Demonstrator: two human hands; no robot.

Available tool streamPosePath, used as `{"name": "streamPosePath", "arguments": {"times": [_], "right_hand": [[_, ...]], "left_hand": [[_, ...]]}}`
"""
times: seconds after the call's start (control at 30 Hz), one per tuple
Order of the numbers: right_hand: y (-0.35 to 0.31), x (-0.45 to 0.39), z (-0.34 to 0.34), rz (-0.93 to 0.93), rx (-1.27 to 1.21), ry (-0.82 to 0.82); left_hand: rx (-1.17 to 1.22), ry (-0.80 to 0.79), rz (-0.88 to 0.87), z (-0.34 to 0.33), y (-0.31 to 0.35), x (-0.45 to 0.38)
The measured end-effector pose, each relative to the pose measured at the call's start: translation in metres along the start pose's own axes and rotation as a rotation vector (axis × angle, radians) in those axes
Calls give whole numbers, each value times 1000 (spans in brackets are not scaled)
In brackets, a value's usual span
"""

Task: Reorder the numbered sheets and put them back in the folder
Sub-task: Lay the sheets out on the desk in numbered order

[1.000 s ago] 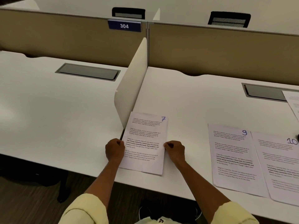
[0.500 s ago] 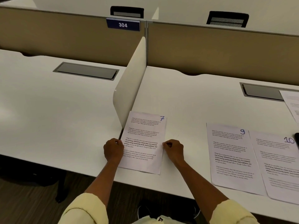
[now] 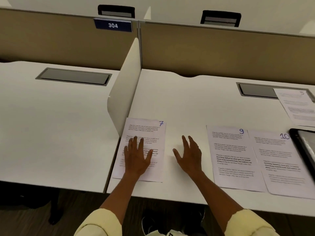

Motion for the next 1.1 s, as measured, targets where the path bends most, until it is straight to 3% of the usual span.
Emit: {"name": "streamPosePath", "arguments": {"times": [0.5,1.1], "right_hand": [[98,38,47,-117,176,127],[313,151,157,-330,173,128]], "left_hand": [[-115,-200,-249,-52,116,24],[-195,-305,-473,-132,346,130]]}}
Point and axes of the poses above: each hand's wrist, its own x-axis away from the middle knuckle, its own z-axis out of the back of the hand, y = z × x, the point moved 7 cm from there along -x, towards the middle knuckle, and after that the axes turned 5 degrees about z, right-handed, at the moved point
